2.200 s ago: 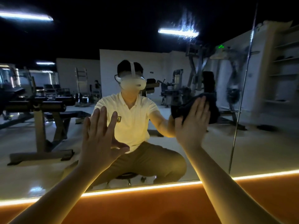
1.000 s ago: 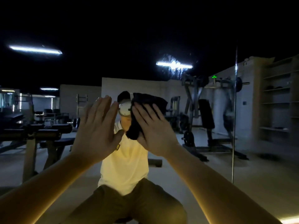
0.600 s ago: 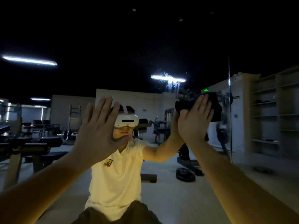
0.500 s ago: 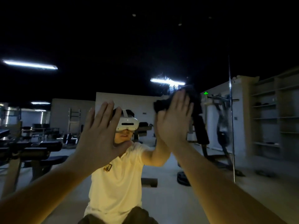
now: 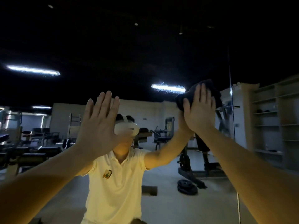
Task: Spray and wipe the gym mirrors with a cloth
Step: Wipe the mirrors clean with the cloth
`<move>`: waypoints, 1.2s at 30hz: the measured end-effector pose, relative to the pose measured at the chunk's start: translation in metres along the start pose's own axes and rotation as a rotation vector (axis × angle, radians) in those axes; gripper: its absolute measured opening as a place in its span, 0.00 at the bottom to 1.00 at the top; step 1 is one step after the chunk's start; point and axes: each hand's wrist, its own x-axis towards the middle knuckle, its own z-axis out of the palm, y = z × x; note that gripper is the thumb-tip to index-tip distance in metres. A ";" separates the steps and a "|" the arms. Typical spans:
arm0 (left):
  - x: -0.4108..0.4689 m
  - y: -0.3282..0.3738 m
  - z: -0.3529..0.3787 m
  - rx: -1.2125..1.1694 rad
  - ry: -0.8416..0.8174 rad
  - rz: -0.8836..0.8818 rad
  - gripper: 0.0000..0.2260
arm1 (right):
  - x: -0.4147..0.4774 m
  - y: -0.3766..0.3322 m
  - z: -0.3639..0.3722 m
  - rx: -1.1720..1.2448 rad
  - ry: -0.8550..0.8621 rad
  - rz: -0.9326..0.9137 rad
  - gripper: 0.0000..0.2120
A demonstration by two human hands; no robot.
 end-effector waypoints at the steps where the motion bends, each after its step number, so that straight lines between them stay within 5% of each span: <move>1: -0.001 0.000 0.000 0.003 0.003 0.000 0.49 | 0.004 -0.008 0.001 0.020 0.001 0.064 0.38; 5: -0.002 0.001 0.000 -0.012 0.010 -0.003 0.49 | 0.009 -0.071 0.001 0.057 0.043 0.073 0.37; 11: -0.002 -0.001 0.001 -0.027 0.008 -0.005 0.48 | 0.000 -0.159 -0.009 0.052 0.067 -0.422 0.34; 15: -0.004 -0.001 0.003 -0.022 0.000 0.014 0.49 | -0.001 -0.134 -0.010 -0.037 0.026 -0.663 0.33; 18: -0.005 -0.001 0.003 -0.012 -0.008 0.016 0.49 | 0.009 -0.080 -0.008 -0.052 0.013 -0.487 0.34; 22: -0.004 0.000 0.004 0.003 -0.021 0.009 0.49 | 0.019 -0.013 -0.008 -0.034 0.019 -0.033 0.37; 26: -0.005 0.000 0.002 0.016 -0.028 0.003 0.49 | 0.029 -0.035 -0.009 0.056 0.011 0.181 0.36; 29: -0.005 0.000 0.001 0.052 -0.027 -0.001 0.49 | 0.036 -0.081 -0.011 0.074 0.049 0.025 0.35; 36: -0.004 0.004 -0.012 0.042 -0.024 -0.016 0.49 | 0.032 -0.147 -0.018 0.031 0.056 -0.657 0.34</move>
